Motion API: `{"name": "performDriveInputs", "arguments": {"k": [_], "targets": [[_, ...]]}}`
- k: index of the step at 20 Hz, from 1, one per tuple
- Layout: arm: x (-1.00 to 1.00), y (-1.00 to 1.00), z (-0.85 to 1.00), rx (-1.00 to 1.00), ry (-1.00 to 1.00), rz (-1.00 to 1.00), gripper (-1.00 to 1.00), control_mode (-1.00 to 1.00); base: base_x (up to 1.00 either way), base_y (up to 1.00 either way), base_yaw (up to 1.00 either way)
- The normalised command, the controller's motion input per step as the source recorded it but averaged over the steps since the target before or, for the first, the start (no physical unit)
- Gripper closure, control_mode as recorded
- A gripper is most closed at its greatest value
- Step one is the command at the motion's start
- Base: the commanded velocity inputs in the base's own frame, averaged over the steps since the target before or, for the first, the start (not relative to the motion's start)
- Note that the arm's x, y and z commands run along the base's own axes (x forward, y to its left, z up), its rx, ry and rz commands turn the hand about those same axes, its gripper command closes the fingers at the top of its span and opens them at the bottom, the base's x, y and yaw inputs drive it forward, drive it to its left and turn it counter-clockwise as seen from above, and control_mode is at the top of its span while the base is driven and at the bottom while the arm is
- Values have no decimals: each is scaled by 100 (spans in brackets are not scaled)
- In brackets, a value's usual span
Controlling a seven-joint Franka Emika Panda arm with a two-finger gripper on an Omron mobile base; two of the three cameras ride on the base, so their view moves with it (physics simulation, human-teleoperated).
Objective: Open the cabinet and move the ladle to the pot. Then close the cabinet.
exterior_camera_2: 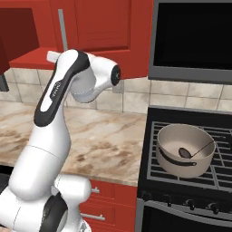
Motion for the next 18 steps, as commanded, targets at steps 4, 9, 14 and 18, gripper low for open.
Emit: {"name": "performDriveInputs", "arguments": {"k": [4, 9, 14, 18], "targets": [[42, 9, 23, -4, -4, -27, -100, -100, 0, 0, 0], [34, 1, 25, -7, -1, -31, -100, -100, 0, 0, 0], [23, 0, 31, -7, 0, -33, -100, -100, 0, 0, 0], [23, 0, 31, -7, 0, -35, -100, -100, 0, 0, 0]]}}
